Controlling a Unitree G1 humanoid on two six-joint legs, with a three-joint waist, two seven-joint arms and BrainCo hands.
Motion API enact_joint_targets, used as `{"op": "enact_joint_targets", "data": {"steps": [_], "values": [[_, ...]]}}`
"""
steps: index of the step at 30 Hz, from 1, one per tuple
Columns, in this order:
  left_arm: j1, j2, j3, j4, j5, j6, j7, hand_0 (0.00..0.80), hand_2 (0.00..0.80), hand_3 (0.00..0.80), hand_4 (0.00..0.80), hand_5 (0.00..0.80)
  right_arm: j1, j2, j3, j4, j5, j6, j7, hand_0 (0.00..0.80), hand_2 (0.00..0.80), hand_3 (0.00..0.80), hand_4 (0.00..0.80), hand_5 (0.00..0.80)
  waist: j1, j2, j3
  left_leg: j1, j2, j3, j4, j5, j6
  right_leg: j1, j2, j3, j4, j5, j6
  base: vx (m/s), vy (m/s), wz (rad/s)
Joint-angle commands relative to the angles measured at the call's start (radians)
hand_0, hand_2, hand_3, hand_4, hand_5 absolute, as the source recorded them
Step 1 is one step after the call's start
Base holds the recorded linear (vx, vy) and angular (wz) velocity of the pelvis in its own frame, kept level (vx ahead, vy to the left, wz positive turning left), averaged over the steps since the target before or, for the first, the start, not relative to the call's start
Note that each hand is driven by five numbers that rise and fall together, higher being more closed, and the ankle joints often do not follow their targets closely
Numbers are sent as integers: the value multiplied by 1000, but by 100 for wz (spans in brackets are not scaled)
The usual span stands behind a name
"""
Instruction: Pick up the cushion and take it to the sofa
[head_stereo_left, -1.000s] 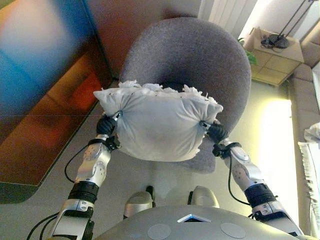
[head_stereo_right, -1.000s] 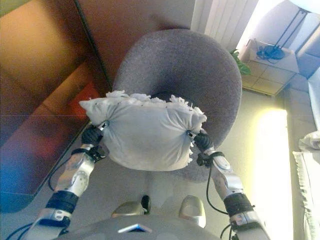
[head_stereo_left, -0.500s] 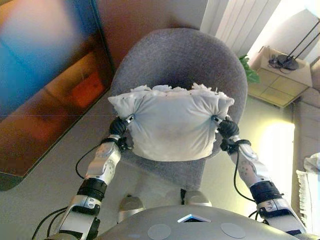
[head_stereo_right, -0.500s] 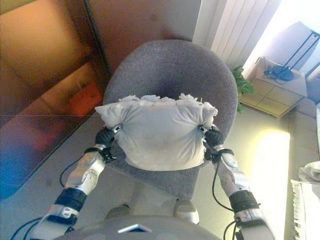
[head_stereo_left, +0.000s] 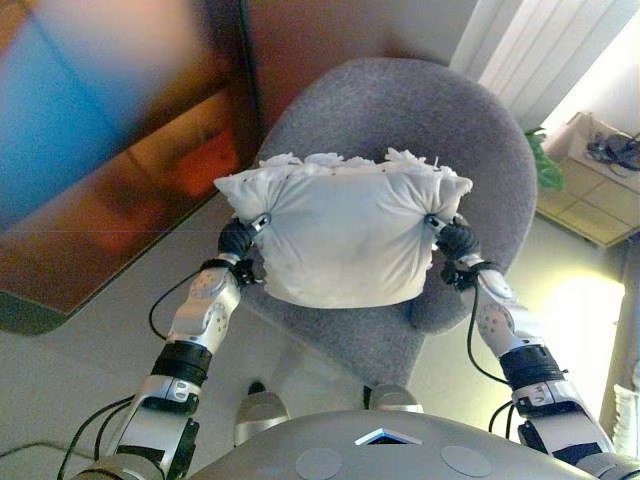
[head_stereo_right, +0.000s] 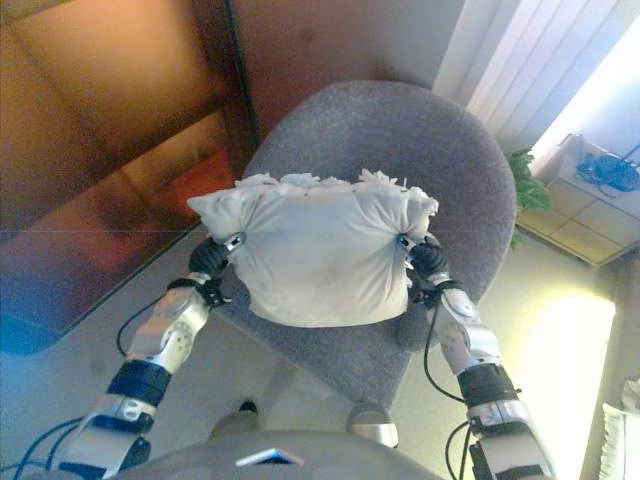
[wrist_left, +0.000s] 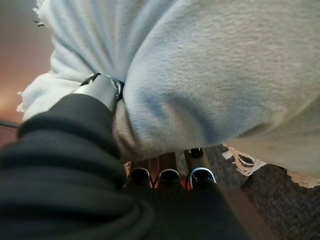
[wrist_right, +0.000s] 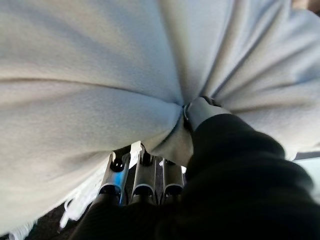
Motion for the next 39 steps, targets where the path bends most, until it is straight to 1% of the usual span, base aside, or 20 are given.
{"op": "enact_joint_targets", "data": {"steps": [1, 4, 6, 8, 12, 15, 18, 19, 20, 22, 25, 28, 31, 34, 39], "values": [[-140, -14, -57, -8, -15, -43, -3, 800, 800, 800, 800, 800, -184, 3, -39, -51, 92, -59, 20, 800, 800, 800, 800, 800, 18, 22, -20, 97, 39, 82, 5, -38, 20, -117, -25, 50, 123, 14, 47, 90, -114, 7], [-182, -21, -90, 37, -2, -10, 17, 800, 800, 800, 800, 800, -223, 9, -7, 16, 142, -47, 2, 800, 800, 800, 800, 800, 20, 25, -18, 91, 42, 89, 11, -35, 16, -112, -25, 59, 107, 21, 54, 73, -80, 0], [-231, -31, -118, 88, 3, -5, 37, 800, 800, 800, 800, 800, -265, 15, 5, 85, 194, -45, -20, 800, 800, 800, 800, 800, 21, 27, -10, 82, 48, 93, 19, -34, 13, -115, -27, 60, 101, 28, 58, 31, -75, -1], [-295, -38, -141, 135, 1, -3, 52, 800, 800, 800, 800, 800, -322, 18, 13, 160, 219, -53, -36, 800, 800, 800, 800, 800, 22, 29, -4, 72, 54, 96, 26, -33, 8, -109, -27, 58, 89, 32, 61, 32, -78, -2], [-388, -36, -174, 151, -13, -13, 70, 800, 800, 800, 800, 800, -403, 11, 45, 175, 224, -97, -81, 800, 800, 800, 800, 800, 21, 27, 20, 15, 67, 87, 67, -37, -1, -133, -24, 71, 91, 33, 58, -76, -81, 2], [-485, -19, -190, 171, -51, -16, 73, 800, 800, 800, 800, 800, -490, 1, 57, 179, 241, -135, -112, 800, 800, 800, 800, 800, 17, 17, 69, -60, 82, 68, 134, -47, -8, -188, -23, 88, 131, 28, 51, -188, -126, -2], [-551, -18, -188, 200, -81, -22, 96, 800, 800, 800, 800, 800, -561, -22, 56, 191, 250, -131, -119, 800, 800, 800, 800, 800, 15, 5, 120, -154, 97, 32, 241, -73, -23, -261, -29, 98, 205, 13, 42, -197, -117, 13], [-579, -20, -188, 231, -84, -33, 104, 800, 800, 800, 800, 800, -592, -31, 60, 215, 250, -130, -115, 800, 800, 800, 800, 800, 14, 6, 135, -180, 99, 19, 259, -74, -27, -284, -32, 97, 223, 10, 39, -209, -52, 10], [-613, -22, -192, 277, -91, -57, 105, 800, 800, 800, 800, 800, -634, -37, 71, 239, 247, -120, -121, 800, 800, 800, 800, 800, 13, 8, 150, -204, 98, 8, 267, -70, -30, -305, -33, 99, 239, 7, 36, -199, -24, 1], [-663, -22, -194, 323, -90, -85, 111, 800, 800, 800, 800, 800, -696, -56, 87, 295, 239, -105, -120, 800, 800, 800, 800, 800, 13, 13, 171, -242, 94, -14, 279, -63, -38, -340, -33, 104, 260, 1, 31, -199, 20, -8], [-726, -17, -201, 358, -103, -117, 140, 800, 800, 800, 800, 800, -796, -83, 136, 398, 193, -116, -109, 800, 800, 800, 800, 800, 18, 21, 206, -311, 87, -47, 323, -60, -49, -405, -39, 106, 316, -12, 18, -176, 43, -4], [-756, -13, -203, 387, -141, -130, 169, 800, 800, 800, 800, 800, -845, -90, 172, 441, 176, -109, -118, 800, 800, 800, 800, 800, 21, 22, 223, -362, 89, -69, 388, -76, -55, -450, -44, 106, 382, -35, 6, -63, -1, 2], [-780, -15, -202, 433, -161, -135, 184, 800, 800, 800, 800, 800, -874, -85, 190, 499, 169, -99, -121, 800, 800, 800, 800, 800, 23, 20, 231, -385, 96, -87, 428, -94, -63, -467, -45, 108, 424, -60, 2, 4, -7, -1], [-801, -17, -206, 471, -157, -139, 176, 800, 800, 800, 800, 800, -901, -81, 197, 550, 160, -86, -121, 800, 800, 800, 800, 800, 26, 20, 235, -393, 98, -96, 430, -93, -68, -474, -46, 105, 434, -68, 2, 11, -32, -3], [-840, -9, -218, 477, -157, -133, 173, 800, 800, 800, 800, 800, -948, -84, 185, 589, 208, -87, -140, 800, 800, 800, 800, 800, 30, 26, 248, -407, 93, -109, 421, -78, -79, -477, -46, 100, 430, -69, 3, -4, -20, -2]]}}
